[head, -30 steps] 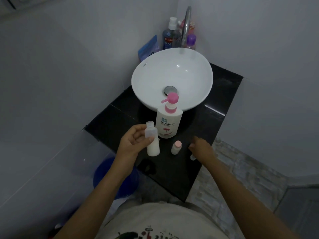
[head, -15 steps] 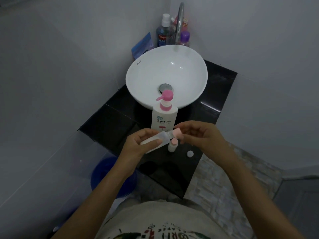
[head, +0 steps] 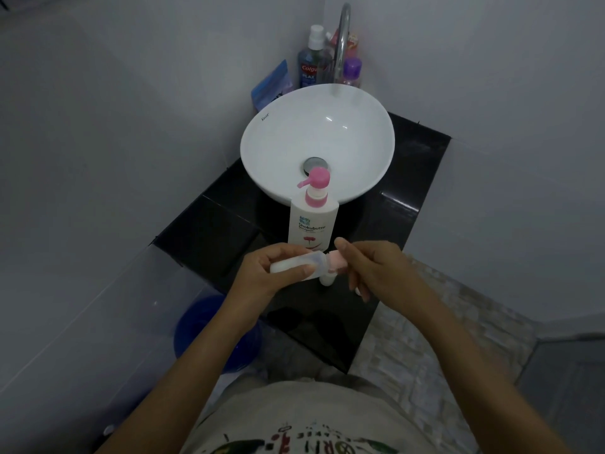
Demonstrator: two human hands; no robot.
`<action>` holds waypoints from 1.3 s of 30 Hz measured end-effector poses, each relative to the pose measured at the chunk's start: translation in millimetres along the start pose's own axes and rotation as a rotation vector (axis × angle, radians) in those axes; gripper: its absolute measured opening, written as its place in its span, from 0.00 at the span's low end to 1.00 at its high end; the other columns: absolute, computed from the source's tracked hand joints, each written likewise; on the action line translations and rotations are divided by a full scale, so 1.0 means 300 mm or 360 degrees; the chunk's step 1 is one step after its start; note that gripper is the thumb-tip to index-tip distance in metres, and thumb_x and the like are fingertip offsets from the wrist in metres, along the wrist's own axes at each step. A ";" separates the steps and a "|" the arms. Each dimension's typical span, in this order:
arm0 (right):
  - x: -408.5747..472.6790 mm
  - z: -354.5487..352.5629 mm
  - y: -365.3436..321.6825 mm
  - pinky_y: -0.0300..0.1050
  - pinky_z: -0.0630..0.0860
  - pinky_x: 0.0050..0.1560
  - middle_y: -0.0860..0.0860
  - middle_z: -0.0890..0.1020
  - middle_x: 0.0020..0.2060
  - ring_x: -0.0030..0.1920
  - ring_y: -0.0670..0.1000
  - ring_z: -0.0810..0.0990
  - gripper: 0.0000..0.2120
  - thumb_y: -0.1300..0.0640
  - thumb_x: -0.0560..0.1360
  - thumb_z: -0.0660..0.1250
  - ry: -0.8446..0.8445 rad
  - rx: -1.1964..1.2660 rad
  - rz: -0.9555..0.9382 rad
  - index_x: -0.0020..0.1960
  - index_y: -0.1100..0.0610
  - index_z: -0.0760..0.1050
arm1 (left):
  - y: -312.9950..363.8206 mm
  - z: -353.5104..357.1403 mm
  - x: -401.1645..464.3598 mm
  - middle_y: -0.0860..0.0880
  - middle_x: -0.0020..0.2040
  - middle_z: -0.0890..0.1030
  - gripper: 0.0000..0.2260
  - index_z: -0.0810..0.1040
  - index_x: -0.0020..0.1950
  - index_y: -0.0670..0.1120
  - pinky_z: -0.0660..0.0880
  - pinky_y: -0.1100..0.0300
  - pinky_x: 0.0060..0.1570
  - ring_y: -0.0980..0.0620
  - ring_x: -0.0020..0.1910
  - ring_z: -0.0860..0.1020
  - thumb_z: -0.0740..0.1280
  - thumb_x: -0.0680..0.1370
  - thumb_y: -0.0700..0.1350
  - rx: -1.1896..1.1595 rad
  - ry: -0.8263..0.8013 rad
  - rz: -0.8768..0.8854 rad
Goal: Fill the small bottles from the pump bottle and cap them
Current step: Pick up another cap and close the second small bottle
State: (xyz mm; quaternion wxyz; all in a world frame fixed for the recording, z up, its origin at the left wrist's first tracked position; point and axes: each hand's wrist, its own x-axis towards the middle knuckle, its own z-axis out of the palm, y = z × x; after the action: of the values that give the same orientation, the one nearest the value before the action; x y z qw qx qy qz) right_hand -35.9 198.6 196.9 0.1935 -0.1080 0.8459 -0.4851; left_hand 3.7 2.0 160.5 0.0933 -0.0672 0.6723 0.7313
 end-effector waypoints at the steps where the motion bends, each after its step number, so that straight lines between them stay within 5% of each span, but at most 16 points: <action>1: 0.000 -0.006 0.003 0.35 0.75 0.30 0.45 0.82 0.31 0.27 0.45 0.79 0.19 0.34 0.70 0.60 -0.0028 0.0029 -0.0060 0.45 0.48 0.77 | 0.002 -0.001 0.000 0.51 0.50 0.84 0.17 0.83 0.51 0.48 0.77 0.67 0.44 0.56 0.50 0.81 0.74 0.63 0.52 0.0000 0.0007 0.0005; 4: 0.004 -0.024 0.015 0.38 0.79 0.36 0.48 0.82 0.40 0.35 0.48 0.82 0.09 0.51 0.73 0.69 -0.0121 0.0181 -0.0256 0.51 0.48 0.75 | 0.007 -0.007 -0.003 0.51 0.49 0.84 0.17 0.83 0.50 0.48 0.77 0.68 0.43 0.58 0.50 0.81 0.73 0.64 0.51 -0.0015 0.0036 0.0023; 5: 0.003 -0.017 0.016 0.35 0.77 0.33 0.49 0.82 0.37 0.32 0.47 0.81 0.06 0.51 0.73 0.69 -0.0074 0.0183 -0.0262 0.49 0.50 0.76 | 0.010 -0.007 -0.005 0.52 0.49 0.84 0.16 0.83 0.50 0.48 0.77 0.68 0.43 0.58 0.50 0.81 0.73 0.63 0.51 -0.0008 0.0029 0.0031; 9: 0.001 0.020 -0.003 0.31 0.72 0.26 0.46 0.80 0.27 0.23 0.42 0.75 0.19 0.34 0.70 0.57 0.0118 0.0088 -0.0138 0.39 0.48 0.77 | 0.018 0.000 -0.011 0.57 0.47 0.84 0.15 0.83 0.48 0.51 0.77 0.70 0.43 0.61 0.49 0.81 0.73 0.63 0.52 -0.0027 -0.0001 0.0046; 13: 0.000 -0.020 0.010 0.40 0.81 0.40 0.48 0.81 0.43 0.38 0.47 0.82 0.10 0.49 0.73 0.68 -0.0077 0.0087 -0.0337 0.53 0.46 0.74 | 0.021 0.001 -0.011 0.55 0.47 0.84 0.16 0.83 0.48 0.51 0.77 0.69 0.42 0.60 0.48 0.81 0.73 0.62 0.52 -0.0050 0.0032 0.0026; 15: -0.005 -0.010 0.008 0.37 0.78 0.34 0.48 0.82 0.36 0.31 0.45 0.80 0.06 0.46 0.72 0.67 -0.0039 0.0090 -0.0295 0.47 0.47 0.77 | 0.022 0.002 -0.014 0.56 0.46 0.84 0.15 0.83 0.48 0.49 0.77 0.69 0.42 0.60 0.48 0.81 0.73 0.62 0.51 -0.0058 0.0010 0.0029; 18: -0.009 0.011 -0.006 0.33 0.73 0.27 0.46 0.81 0.29 0.24 0.43 0.76 0.17 0.35 0.70 0.58 0.0063 0.0069 -0.0196 0.41 0.46 0.76 | 0.021 0.007 -0.018 0.57 0.45 0.84 0.15 0.83 0.47 0.49 0.77 0.70 0.41 0.61 0.48 0.81 0.73 0.63 0.50 -0.0072 -0.0007 0.0035; 22: -0.013 -0.016 0.005 0.37 0.79 0.36 0.48 0.82 0.41 0.35 0.46 0.81 0.08 0.52 0.73 0.68 -0.0072 0.0093 -0.0356 0.52 0.47 0.75 | 0.026 0.002 -0.014 0.56 0.46 0.84 0.14 0.82 0.48 0.49 0.77 0.70 0.41 0.60 0.48 0.81 0.73 0.63 0.49 -0.0073 0.0014 0.0031; 24: -0.015 0.001 0.003 0.32 0.74 0.29 0.47 0.82 0.33 0.27 0.43 0.78 0.04 0.48 0.75 0.65 -0.0045 0.0122 -0.0277 0.45 0.48 0.76 | 0.026 0.003 -0.016 0.58 0.45 0.84 0.14 0.82 0.47 0.49 0.77 0.70 0.41 0.62 0.47 0.81 0.73 0.63 0.48 -0.0078 -0.0004 0.0033; 26: -0.013 0.021 -0.002 0.34 0.71 0.26 0.47 0.80 0.27 0.22 0.43 0.74 0.13 0.41 0.74 0.59 0.0064 0.0136 -0.0205 0.40 0.48 0.75 | 0.024 0.006 -0.017 0.58 0.45 0.84 0.14 0.83 0.47 0.49 0.77 0.70 0.41 0.62 0.47 0.81 0.73 0.63 0.48 -0.0083 -0.0021 0.0043; 31: -0.018 0.000 0.016 0.34 0.77 0.35 0.49 0.82 0.39 0.34 0.46 0.81 0.06 0.51 0.74 0.67 -0.0046 0.0160 -0.0336 0.52 0.48 0.76 | 0.019 0.005 -0.011 0.56 0.46 0.85 0.15 0.83 0.47 0.49 0.77 0.69 0.42 0.60 0.48 0.81 0.74 0.63 0.50 -0.0095 0.0008 0.0033; 35: -0.012 0.017 0.012 0.34 0.73 0.29 0.47 0.82 0.32 0.26 0.44 0.77 0.14 0.40 0.72 0.62 0.0059 0.0192 -0.0226 0.45 0.49 0.77 | 0.013 0.004 -0.006 0.54 0.47 0.84 0.16 0.83 0.49 0.46 0.77 0.68 0.42 0.59 0.49 0.81 0.74 0.63 0.49 -0.0054 0.0015 0.0028; 39: -0.012 0.006 0.027 0.36 0.78 0.36 0.50 0.82 0.40 0.35 0.48 0.81 0.06 0.54 0.74 0.68 -0.0050 0.0216 -0.0327 0.51 0.49 0.76 | 0.016 0.003 -0.004 0.54 0.47 0.84 0.15 0.83 0.48 0.48 0.77 0.68 0.42 0.59 0.49 0.81 0.74 0.63 0.49 -0.0079 0.0011 0.0020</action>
State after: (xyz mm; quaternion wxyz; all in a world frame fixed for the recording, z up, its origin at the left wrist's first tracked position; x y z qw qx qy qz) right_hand -31.8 202.8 190.0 0.1628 -0.1882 0.7925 -0.5568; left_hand 3.8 2.3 165.5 0.0848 -0.0678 0.6546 0.7481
